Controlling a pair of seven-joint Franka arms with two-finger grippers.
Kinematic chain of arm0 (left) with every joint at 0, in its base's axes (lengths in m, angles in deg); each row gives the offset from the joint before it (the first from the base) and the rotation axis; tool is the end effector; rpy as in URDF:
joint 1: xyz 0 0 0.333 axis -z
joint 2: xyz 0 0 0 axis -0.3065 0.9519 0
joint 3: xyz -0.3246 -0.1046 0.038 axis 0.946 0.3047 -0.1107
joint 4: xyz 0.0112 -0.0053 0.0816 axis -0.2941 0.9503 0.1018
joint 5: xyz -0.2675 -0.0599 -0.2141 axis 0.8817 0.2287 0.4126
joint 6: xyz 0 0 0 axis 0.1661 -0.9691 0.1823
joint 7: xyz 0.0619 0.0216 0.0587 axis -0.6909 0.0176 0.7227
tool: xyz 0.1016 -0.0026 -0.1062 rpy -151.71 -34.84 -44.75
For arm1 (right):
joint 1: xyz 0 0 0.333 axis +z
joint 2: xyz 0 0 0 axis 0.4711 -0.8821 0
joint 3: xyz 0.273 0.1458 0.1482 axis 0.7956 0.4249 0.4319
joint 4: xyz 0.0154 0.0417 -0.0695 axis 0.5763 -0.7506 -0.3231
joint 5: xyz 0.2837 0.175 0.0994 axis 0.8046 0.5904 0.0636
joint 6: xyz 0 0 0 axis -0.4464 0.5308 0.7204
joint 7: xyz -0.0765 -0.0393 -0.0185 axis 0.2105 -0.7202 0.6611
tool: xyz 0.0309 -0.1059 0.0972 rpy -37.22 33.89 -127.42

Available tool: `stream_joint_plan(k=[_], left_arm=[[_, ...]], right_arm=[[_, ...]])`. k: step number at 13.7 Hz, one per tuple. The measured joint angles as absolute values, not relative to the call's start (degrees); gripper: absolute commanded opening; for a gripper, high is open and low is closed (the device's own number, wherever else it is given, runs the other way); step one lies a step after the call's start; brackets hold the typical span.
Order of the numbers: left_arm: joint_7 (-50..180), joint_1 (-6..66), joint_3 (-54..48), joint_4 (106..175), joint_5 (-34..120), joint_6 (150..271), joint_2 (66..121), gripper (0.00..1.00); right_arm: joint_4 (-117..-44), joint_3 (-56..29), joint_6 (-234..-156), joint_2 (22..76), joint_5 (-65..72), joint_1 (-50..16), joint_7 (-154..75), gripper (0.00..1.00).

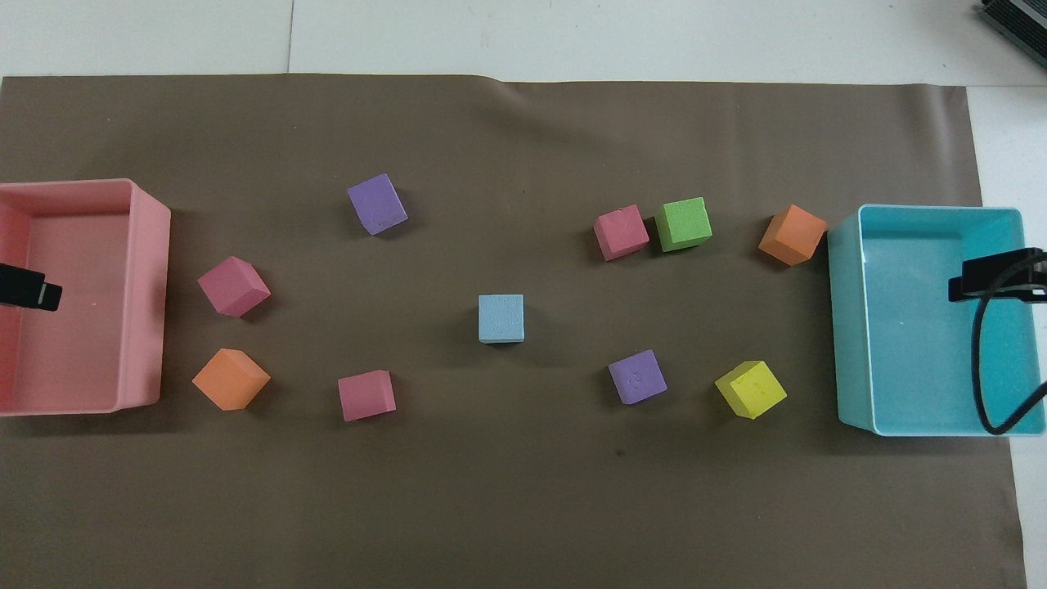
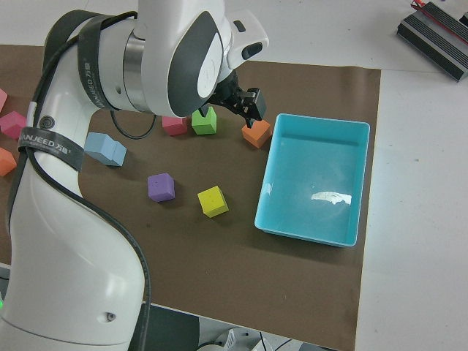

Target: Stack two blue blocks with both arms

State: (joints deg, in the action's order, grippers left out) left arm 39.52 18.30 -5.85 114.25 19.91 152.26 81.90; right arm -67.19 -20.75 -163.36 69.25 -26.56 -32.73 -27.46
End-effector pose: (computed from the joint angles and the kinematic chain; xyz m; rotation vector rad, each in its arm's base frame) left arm 0.4785 -0.0097 0.6604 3.0919 -0.2928 -0.0355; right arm 0.4709 -0.0340 0.6428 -3.1200 0.2355 -0.0014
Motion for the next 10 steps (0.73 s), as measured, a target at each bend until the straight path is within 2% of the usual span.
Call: stream_joint_plan(k=[5,10], left_arm=[[39.48,18.3,-5.85,114.26,19.91,152.26,81.88,1.0],[39.46,18.3,-5.45,114.35,19.91,152.25,81.88,1.0]], right_arm=[[-65.71,-20.88,-160.62,69.79,-26.56,-32.76,-27.46,1.0],[-67.55,-20.82,-163.3,69.74,-26.56,-32.74,-27.46,1.0]])
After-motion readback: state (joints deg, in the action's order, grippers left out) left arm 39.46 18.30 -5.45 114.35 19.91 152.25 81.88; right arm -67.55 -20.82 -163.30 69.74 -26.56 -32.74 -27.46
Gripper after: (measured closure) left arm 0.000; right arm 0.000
